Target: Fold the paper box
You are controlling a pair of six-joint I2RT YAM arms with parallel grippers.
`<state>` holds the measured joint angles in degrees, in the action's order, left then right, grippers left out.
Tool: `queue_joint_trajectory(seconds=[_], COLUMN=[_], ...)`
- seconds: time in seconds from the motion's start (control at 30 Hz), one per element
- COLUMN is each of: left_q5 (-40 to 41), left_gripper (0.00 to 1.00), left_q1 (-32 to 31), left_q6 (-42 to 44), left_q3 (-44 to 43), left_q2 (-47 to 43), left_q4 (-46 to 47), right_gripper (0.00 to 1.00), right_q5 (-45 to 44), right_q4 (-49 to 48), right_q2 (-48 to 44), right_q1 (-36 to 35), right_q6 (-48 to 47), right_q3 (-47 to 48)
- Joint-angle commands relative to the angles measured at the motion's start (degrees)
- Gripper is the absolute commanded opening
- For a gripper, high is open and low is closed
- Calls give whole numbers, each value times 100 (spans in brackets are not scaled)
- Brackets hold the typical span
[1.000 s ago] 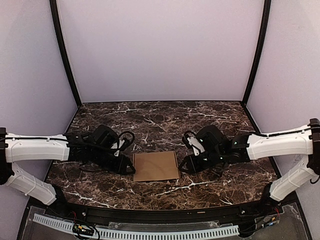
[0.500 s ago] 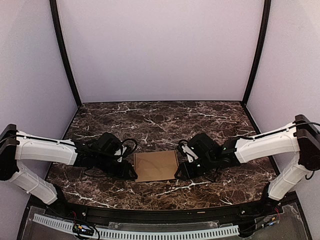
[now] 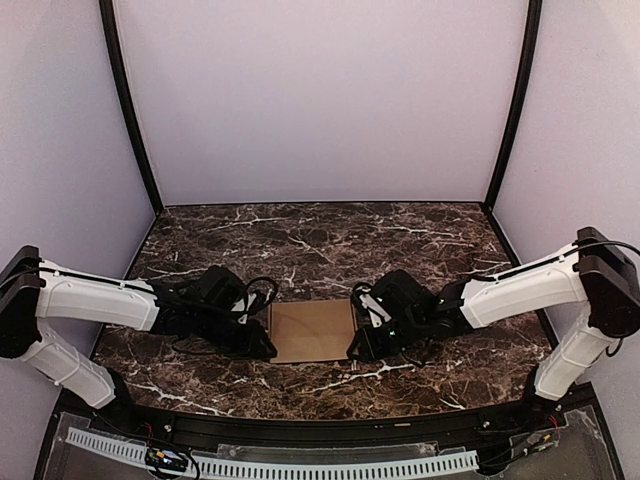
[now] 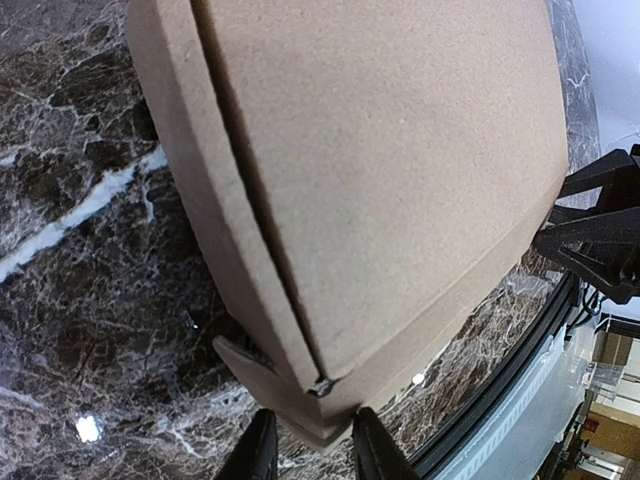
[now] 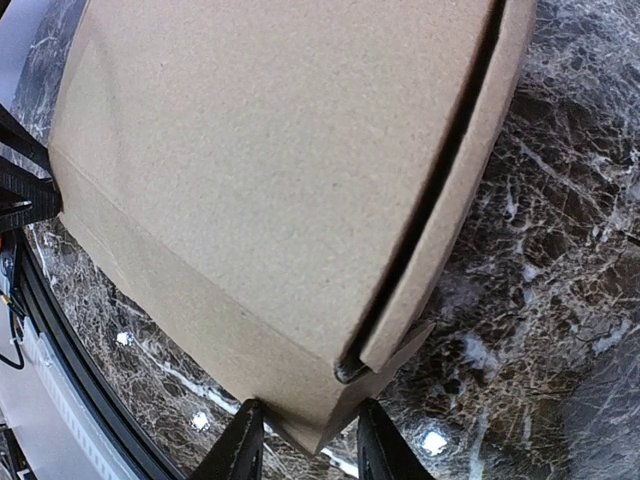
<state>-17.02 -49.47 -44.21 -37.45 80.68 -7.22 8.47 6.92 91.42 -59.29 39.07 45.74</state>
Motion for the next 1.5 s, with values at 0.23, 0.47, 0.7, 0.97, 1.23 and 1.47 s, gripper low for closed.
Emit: queue_joint_trajectory(seconds=[0.23,0.47,0.7,0.97,1.23,1.47], left_q5=[306,1424,1497,1158,1186,1167], left_gripper=[26,46,53,35,27,25], left_q1=[-33,-36,-36,-36,-34,-34], left_q6=[462,1274,2003,2342,2318,2288], left_q3=[-390,-1540,-2558,-3022,-2937,-2760], left_q2=[-134,-473,130,1244,1585,1663], left_q4=[-727,-2415,-2540,-1990,-1830,-1741], right_gripper=[31,31,31,30,29,29], right_q5=[-163,-317,-396,-488,-539,-475], right_q4=[-5,181,239,258,241,100], right_q2=[81,35,3,20,112,245], right_q1=[-56,-48,-48,-35,-1,80], right_q6=[-126,-231,-267,-284,-317,-347], right_q3=[170,298,370,447,557,602])
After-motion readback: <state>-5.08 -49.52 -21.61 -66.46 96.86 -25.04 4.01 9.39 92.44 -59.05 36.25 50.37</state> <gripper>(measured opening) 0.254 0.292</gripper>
